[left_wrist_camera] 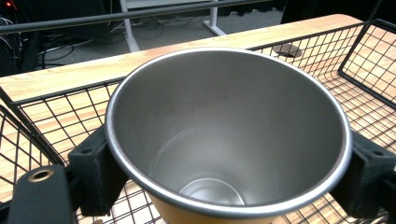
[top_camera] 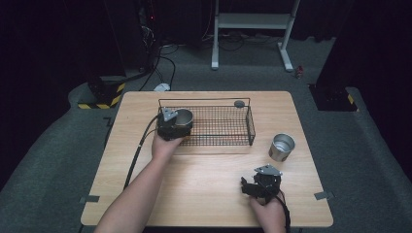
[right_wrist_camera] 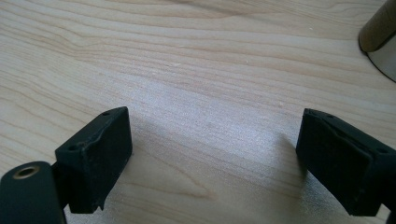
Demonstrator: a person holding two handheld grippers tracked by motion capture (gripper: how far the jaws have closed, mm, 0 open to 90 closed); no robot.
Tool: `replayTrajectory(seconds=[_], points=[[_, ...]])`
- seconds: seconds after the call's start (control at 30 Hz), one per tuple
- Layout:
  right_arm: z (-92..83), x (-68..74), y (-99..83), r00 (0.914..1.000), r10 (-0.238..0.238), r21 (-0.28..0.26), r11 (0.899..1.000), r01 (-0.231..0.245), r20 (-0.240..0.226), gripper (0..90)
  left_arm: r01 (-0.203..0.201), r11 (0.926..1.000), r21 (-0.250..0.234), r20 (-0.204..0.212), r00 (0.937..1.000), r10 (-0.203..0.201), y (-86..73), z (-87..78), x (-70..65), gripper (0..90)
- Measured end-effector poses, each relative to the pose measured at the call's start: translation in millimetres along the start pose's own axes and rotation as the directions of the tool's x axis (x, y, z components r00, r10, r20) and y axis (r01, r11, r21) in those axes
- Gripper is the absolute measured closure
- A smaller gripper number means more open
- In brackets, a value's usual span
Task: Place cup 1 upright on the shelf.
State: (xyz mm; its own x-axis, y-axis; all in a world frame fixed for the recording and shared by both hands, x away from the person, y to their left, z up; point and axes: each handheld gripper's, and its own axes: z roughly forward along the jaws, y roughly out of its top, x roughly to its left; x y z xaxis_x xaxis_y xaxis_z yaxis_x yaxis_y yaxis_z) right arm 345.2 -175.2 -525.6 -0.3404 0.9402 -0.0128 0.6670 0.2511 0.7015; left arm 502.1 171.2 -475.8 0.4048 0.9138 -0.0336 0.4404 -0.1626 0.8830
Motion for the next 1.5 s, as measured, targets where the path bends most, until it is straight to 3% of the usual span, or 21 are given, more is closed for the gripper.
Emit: replayTrajectory(seconds=[0.37, 0.57, 0.7, 1.0, 1.27, 1.5], points=[[0.0, 0.0, 0.0, 1.0, 0.0, 0.0, 1.0, 0.0, 0.0, 10.4, -0.018, 0.9998, 0.0, -0.018, 0.9997, 0.018, -0.7, -0.7, -0.5, 13.4], [0.0, 0.0, 0.0, 1.0, 0.0, 0.0, 1.0, 0.0, 0.0, 10.4, -0.077, 0.9966, 0.031, -0.055, 0.9954, 0.078, 2.7, -4.3, -4.2, 6.9], [0.0, 0.0, 0.0, 1.0, 0.0, 0.0, 1.0, 0.0, 0.0, 10.4, -0.049, 0.9975, 0.051, -0.058, 0.997, 0.052, 5.9, -8.0, -3.0, 0.1], [0.0, -0.3, 0.1, 1.0, -0.001, -0.001, 1.0, 0.001, -0.002, 10.6, -0.037, 0.9969, 0.069, -0.05, 0.9979, 0.04, 11.7, -25.0, -1.2, 0.1], [0.1, -0.5, 0.1, 1.0, -0.007, -0.001, 1.0, 0.007, -0.007, 10.6, -0.053, 0.9966, 0.063, -0.027, 0.9981, 0.055, 15.7, -44.4, -5.9, 0.1], [0.1, -0.5, 0.1, 1.0, -0.007, -0.002, 1.0, 0.007, -0.007, 10.6, -0.033, 0.998, 0.054, -0.008, 0.9994, 0.033, 8.5, -59.1, -8.1, 0.1]])
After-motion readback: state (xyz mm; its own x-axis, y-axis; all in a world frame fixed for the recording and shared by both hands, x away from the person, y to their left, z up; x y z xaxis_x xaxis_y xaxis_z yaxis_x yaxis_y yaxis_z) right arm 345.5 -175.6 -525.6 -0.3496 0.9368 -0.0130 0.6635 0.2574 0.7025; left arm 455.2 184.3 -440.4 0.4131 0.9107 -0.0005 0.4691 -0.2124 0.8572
